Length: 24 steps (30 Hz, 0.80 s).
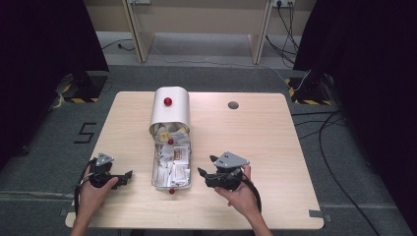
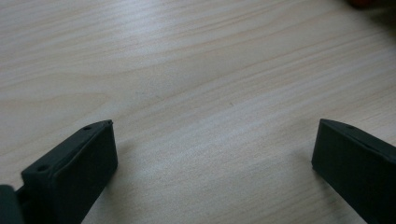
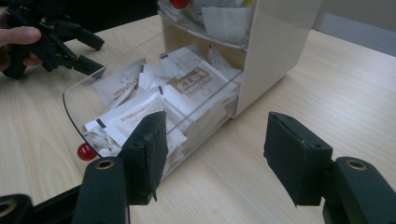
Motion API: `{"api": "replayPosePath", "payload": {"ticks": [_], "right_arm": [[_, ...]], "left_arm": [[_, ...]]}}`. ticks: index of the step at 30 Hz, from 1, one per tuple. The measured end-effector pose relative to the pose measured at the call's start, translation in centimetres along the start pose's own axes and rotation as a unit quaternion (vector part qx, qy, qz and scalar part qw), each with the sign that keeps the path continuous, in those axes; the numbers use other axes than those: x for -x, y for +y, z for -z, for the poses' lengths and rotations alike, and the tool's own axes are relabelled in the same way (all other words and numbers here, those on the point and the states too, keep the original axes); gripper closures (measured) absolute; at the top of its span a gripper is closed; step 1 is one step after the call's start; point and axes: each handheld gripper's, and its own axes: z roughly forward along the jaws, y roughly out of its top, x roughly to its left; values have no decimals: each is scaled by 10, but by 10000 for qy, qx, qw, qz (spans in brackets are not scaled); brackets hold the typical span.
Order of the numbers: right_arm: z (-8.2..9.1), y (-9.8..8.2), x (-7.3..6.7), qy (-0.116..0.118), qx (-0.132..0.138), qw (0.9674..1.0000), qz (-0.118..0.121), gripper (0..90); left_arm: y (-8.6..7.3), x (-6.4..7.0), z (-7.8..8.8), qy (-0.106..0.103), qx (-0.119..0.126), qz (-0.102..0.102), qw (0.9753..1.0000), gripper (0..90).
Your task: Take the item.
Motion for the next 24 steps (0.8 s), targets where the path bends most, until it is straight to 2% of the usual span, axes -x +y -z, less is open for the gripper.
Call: {"api": "replayPosePath", "payload": {"ticks": [8,24], "right_arm": [[-9,7,-10,176,29,9998,127,416],[-24,13,-19,361,-4,9990,265,442]], "left_arm": [[0,0,0,0,-1,0,10000,0],[0,0,0,-2,-3,1,10000,0]]}}
